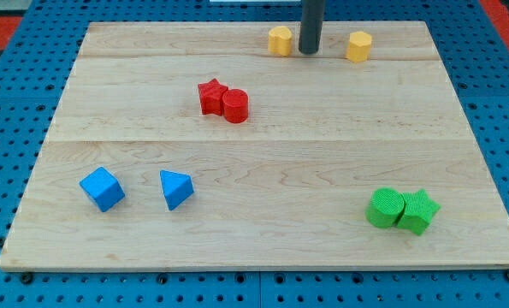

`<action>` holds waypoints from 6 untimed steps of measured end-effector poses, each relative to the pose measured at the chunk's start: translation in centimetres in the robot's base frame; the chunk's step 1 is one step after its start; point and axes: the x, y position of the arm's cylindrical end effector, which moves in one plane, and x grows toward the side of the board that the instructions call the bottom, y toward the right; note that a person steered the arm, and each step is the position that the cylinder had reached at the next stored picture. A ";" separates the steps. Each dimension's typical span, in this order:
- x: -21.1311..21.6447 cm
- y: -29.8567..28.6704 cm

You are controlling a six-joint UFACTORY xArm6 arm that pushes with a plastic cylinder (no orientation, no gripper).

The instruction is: Push the red circle towards top center

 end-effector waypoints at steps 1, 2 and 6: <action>8.2 0.1; 13.3 -1.9; 5.6 -10.8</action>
